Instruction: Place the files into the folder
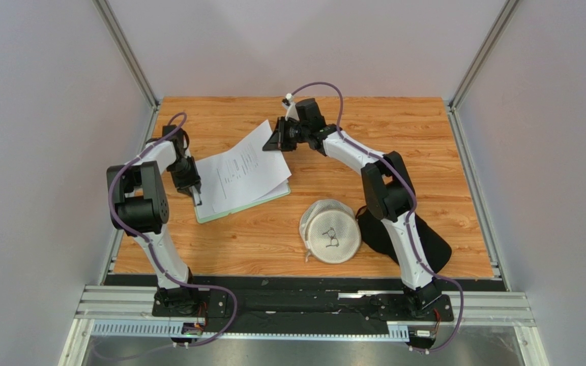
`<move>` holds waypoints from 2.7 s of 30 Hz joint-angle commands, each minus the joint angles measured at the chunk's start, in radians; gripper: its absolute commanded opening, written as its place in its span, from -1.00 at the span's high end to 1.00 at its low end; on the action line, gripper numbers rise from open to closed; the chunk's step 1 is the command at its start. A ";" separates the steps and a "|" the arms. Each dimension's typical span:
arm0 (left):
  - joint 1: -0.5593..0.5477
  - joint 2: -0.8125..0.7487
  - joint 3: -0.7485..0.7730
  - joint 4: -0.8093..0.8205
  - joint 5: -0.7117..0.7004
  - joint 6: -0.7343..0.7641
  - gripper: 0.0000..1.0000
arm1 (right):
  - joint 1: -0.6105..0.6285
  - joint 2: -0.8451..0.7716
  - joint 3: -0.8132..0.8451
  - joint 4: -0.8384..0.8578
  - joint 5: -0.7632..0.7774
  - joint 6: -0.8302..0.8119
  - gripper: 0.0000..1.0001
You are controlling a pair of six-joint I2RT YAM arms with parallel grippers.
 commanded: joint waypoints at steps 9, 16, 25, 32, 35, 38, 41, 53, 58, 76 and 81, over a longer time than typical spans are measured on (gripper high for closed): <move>-0.035 -0.029 0.012 -0.024 -0.047 0.017 -0.11 | 0.007 0.037 0.061 0.026 0.026 0.006 1.00; -0.034 -0.029 0.040 -0.063 -0.090 0.021 -0.25 | 0.007 0.046 0.079 0.020 0.025 0.006 1.00; -0.034 0.044 0.074 -0.064 -0.035 0.023 -0.02 | 0.008 0.051 0.090 0.009 0.019 0.006 1.00; -0.044 0.061 0.071 -0.077 -0.066 0.035 -0.21 | 0.008 0.057 0.098 0.009 0.016 0.006 1.00; -0.044 0.083 0.089 -0.096 -0.076 0.032 -0.20 | 0.010 0.057 0.101 0.010 0.017 0.007 1.00; -0.044 0.093 0.112 -0.104 -0.067 0.046 0.05 | 0.011 0.062 0.104 0.009 0.016 0.009 1.00; -0.044 0.089 0.115 -0.103 -0.032 0.066 0.21 | 0.016 0.065 0.104 0.009 0.020 0.010 1.00; -0.046 0.049 0.077 -0.072 0.049 0.069 1.00 | 0.023 0.007 0.031 -0.002 0.062 0.018 1.00; -0.043 0.021 0.060 -0.047 0.101 0.054 1.00 | 0.025 -0.046 -0.051 0.038 0.092 0.026 1.00; 0.002 -0.038 -0.037 0.089 0.279 0.087 1.00 | -0.032 0.039 -0.023 0.027 -0.046 -0.094 1.00; 0.002 -0.067 -0.066 0.126 0.313 0.092 1.00 | -0.032 0.062 -0.031 0.043 -0.053 -0.128 1.00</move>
